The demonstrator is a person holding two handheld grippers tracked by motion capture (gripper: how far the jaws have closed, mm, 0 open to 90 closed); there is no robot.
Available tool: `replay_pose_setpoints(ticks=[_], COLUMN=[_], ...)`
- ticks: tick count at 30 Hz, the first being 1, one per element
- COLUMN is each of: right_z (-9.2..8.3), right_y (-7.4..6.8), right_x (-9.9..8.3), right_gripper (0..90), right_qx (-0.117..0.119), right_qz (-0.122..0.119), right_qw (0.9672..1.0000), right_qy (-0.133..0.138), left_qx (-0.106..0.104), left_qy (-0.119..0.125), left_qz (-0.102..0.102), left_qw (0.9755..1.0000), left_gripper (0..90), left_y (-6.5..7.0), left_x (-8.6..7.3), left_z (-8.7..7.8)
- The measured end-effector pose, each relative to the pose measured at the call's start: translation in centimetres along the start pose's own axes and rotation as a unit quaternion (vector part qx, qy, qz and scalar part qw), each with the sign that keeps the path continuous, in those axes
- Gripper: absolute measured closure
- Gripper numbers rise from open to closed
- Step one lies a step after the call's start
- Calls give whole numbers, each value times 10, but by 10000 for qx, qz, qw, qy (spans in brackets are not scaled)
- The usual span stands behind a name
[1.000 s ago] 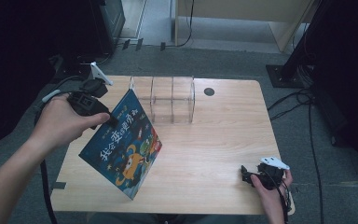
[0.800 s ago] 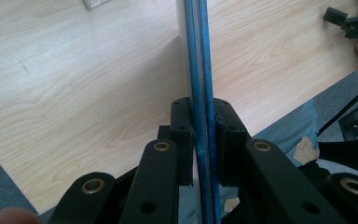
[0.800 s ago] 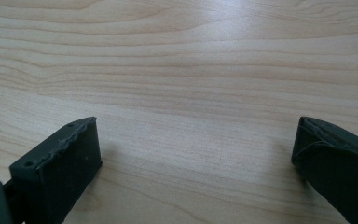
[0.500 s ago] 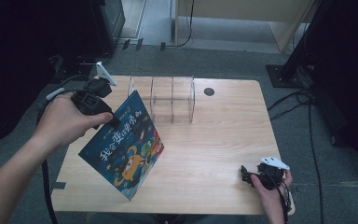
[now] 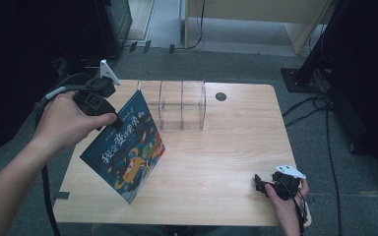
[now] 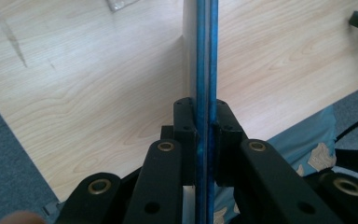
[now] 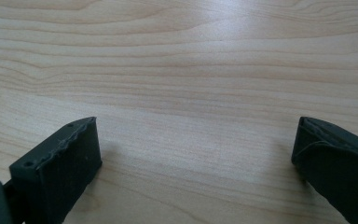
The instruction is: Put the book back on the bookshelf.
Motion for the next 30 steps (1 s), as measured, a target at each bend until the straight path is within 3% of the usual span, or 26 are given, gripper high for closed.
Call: replay_pose_setpoints(ticks=[14,21,30], right_z=[0,0,0], right_y=[0,0,0], right_x=[0,0,0], right_gripper=[3,3,3], right_qx=[-10,-9,-10], right_qz=[13,22,25], right_qw=[10000,10000,10000], right_qy=[-1,-1,-3], left_qx=[15,65,82], left_qy=[110,302,459], left_qz=[-359,-632,-847], left_qw=[9993,9975,9953], left_gripper=[843,843,843], left_y=[-17,-31,-33], left_x=[13,23,44], left_z=[-17,-33,-44])
Point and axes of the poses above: each handheld gripper's, and its own axes: z roughly forward along the jaws, x roughly out of its top, y roughly to its right, the point moved 10 cm from there along z, roughly forward along the jaws, and after that the axes turned 10 degrees about -y, right-handed, at the moved point
